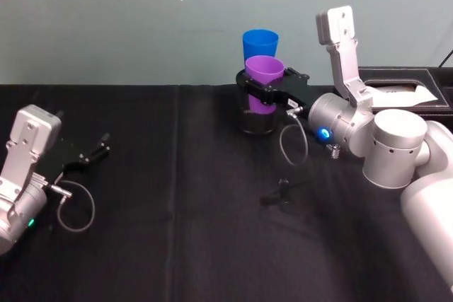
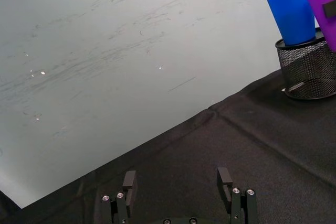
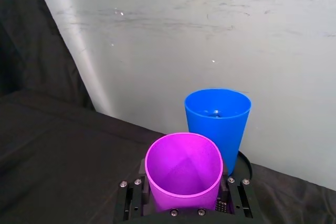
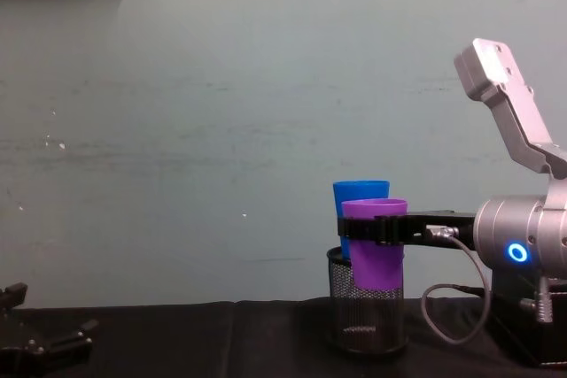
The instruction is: Pick up one cup with a gripper and tap it against the other cup.
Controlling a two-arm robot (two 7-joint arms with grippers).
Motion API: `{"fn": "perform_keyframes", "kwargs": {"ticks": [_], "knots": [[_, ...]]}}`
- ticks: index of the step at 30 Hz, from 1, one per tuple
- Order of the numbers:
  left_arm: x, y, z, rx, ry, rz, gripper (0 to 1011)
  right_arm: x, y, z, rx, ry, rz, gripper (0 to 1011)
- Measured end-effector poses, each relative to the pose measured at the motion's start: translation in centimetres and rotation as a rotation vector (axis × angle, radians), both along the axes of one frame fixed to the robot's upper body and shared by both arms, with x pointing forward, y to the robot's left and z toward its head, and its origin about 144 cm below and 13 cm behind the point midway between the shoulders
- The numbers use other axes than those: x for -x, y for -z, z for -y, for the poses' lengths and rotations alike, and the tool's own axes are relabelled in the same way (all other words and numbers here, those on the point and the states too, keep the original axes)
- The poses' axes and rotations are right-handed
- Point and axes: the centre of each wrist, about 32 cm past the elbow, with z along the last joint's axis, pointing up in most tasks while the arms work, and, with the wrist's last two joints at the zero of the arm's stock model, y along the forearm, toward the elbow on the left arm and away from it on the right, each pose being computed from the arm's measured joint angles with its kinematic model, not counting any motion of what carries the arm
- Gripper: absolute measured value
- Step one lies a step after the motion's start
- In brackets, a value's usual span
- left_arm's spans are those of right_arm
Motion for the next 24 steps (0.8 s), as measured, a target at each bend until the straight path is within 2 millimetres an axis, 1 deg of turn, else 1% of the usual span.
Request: {"fn": "perform_keyframes", "kwargs": {"ticks": [24], "knots": [[0.00,0.00,0.00,0.000,0.000,0.000,1000,0.15,0.06,0.05,0.001,-0.001,0.001,720]]}}
